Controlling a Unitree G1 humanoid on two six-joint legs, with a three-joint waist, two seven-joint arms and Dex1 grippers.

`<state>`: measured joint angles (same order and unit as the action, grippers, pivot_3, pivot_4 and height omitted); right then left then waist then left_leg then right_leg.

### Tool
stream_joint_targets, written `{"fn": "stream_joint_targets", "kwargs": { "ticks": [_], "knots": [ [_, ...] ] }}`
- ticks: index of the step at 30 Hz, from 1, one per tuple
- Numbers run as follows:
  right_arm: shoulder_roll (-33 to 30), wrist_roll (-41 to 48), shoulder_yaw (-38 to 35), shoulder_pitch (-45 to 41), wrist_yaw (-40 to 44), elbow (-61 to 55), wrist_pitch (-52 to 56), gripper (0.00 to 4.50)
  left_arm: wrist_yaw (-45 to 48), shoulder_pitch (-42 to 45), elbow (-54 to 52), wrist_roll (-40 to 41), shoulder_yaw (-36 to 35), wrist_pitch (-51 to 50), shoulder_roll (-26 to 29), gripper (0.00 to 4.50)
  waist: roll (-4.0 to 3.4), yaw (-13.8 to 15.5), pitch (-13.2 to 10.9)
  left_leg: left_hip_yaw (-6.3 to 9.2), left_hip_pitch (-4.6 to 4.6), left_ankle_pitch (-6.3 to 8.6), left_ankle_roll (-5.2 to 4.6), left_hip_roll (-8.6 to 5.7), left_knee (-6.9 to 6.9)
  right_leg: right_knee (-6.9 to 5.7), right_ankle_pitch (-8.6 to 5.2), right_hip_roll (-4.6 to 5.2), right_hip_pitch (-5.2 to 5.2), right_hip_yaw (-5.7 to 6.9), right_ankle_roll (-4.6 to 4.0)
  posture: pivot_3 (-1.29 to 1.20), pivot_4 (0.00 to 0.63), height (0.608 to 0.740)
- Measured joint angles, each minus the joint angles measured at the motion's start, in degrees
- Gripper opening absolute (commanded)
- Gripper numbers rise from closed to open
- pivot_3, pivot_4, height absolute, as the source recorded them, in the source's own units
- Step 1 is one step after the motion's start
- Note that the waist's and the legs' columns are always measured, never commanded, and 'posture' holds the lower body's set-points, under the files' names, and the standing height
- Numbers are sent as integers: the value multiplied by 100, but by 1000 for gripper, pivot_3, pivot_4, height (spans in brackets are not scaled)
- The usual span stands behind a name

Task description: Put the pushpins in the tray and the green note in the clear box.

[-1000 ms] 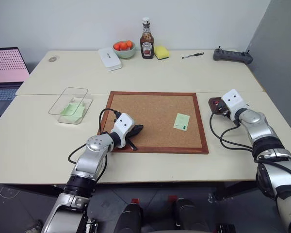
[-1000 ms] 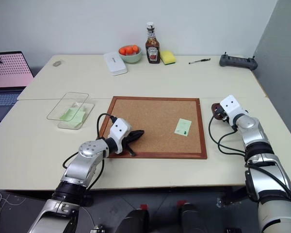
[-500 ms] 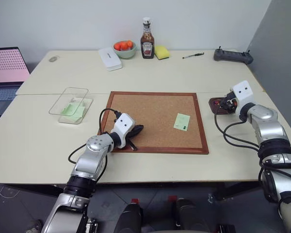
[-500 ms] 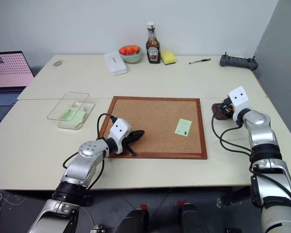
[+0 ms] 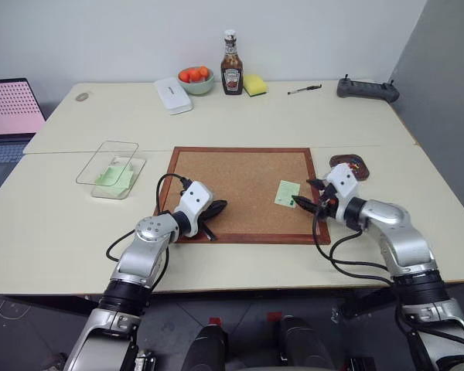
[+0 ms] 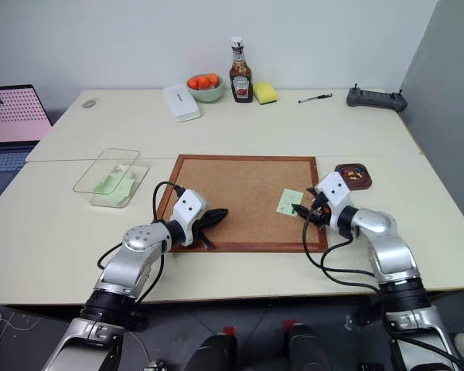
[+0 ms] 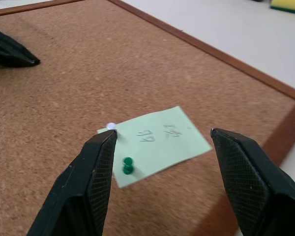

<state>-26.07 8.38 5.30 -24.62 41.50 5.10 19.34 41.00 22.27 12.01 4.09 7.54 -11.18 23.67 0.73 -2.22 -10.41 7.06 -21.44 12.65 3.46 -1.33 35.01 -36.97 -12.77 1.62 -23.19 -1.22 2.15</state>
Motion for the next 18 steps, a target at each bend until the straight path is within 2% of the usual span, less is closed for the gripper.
{"fn": "stream_joint_targets", "kwargs": {
  "ticks": [6,7,8,10,18],
  "knots": [
    [85,-218,256,36,-39,400,-169,3226,14,9,31,-1,4,36,7,0,-1,4,0,0,0,0,0,-1,0,1,0,0,0,0,0,0,150,740],
    [85,-221,257,36,-35,410,-199,2858,14,11,34,-2,5,36,8,0,0,3,1,0,0,0,0,0,0,0,0,0,0,1,0,0,150,740],
    [85,-223,258,40,-30,428,-222,2747,14,12,35,-2,5,36,8,0,0,3,1,0,0,0,0,0,0,0,0,0,0,1,0,0,150,740],
    [85,-226,261,50,-27,445,-264,2226,14,12,35,-2,5,37,10,0,0,2,1,0,0,0,0,0,0,1,0,0,0,0,0,0,150,740],
    [148,-19,233,109,55,465,-248,621,14,6,28,-2,5,37,14,0,0,1,1,0,0,0,0,0,0,1,0,0,0,0,0,0,150,740]
  ]
}}
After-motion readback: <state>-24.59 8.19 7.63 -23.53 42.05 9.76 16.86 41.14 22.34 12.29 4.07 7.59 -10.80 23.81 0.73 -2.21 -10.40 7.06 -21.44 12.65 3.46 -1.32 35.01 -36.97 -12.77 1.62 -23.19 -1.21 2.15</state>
